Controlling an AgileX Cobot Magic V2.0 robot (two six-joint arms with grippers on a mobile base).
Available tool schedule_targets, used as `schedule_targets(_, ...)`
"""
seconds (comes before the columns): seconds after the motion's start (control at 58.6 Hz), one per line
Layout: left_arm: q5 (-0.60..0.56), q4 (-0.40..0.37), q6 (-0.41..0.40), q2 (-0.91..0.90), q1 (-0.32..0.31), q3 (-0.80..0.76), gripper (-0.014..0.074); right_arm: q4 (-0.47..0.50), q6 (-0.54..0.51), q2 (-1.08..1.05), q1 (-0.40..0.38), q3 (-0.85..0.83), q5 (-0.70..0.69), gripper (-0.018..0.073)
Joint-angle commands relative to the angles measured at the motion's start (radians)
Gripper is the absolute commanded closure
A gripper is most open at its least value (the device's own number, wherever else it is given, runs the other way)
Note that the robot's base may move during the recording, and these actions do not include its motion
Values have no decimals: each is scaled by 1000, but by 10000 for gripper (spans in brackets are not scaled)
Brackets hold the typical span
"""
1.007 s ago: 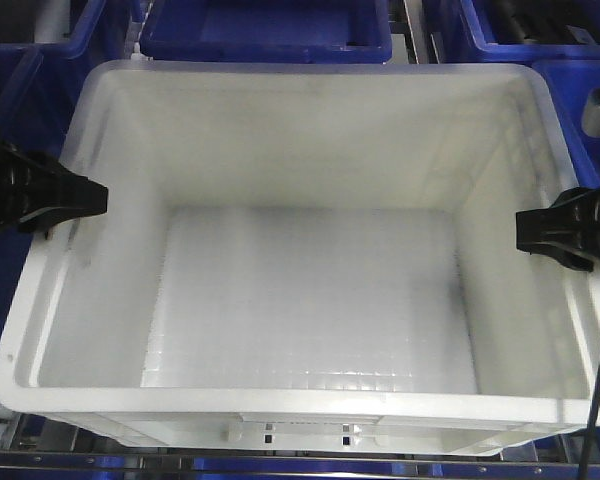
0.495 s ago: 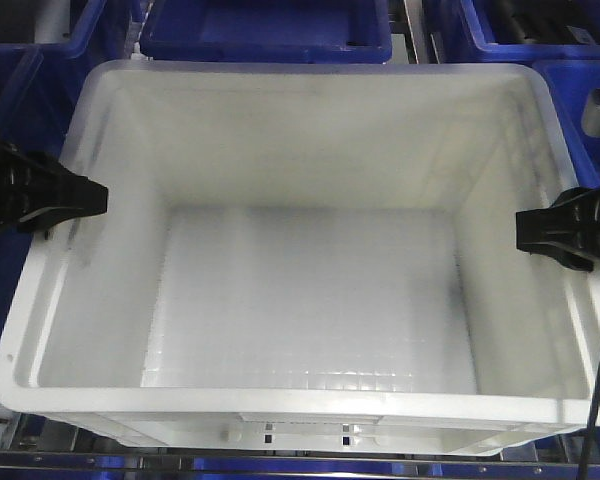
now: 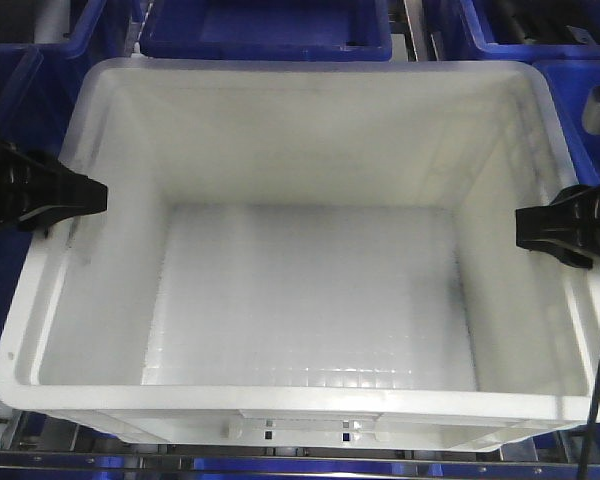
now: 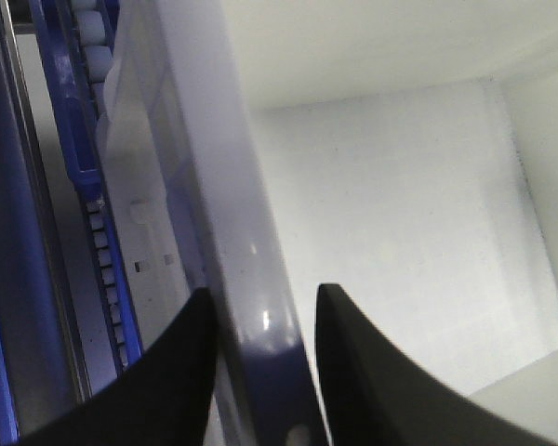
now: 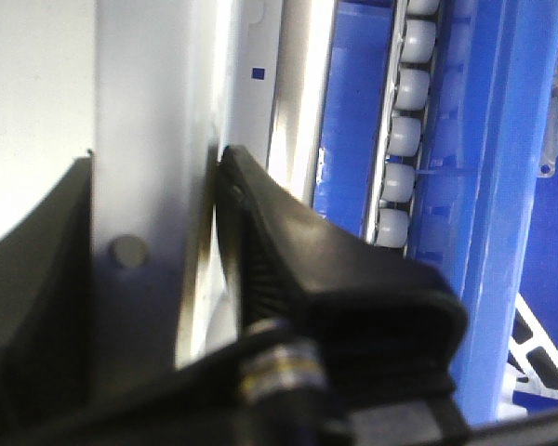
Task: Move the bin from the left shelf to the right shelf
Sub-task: 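Lower the tote with both grippers onto the roller shelf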
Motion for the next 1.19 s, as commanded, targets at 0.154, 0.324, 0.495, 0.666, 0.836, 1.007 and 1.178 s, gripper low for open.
schedule_targets(0.154,-129,-32,26,-29,-6,-47,600,80,-34,-23,0,-46,-175,564)
schedule_targets(0.324,-139,19,26,-29,-6,-47,600,94,-34,-5,0,-46,-223,564)
schedule_targets(0.495,-151,33,25,-22,-6,-47,600,98,-39,36,0,-46,-230,564)
schedule_targets(0.666,-158,34,25,16,-6,-47,600,100,-49,71,0,-46,-230,564)
schedule_targets(0.836,-187,34,28,55,-6,-47,600,101,-64,104,0,-46,-231,564)
schedule_targets(1.007,-222,35,28,77,-6,-47,600,101,-68,138,0,-46,-236,564)
schedule_targets(1.178,-256,52,28,96,-6,-47,600,101,-68,162,0,-46,-236,564)
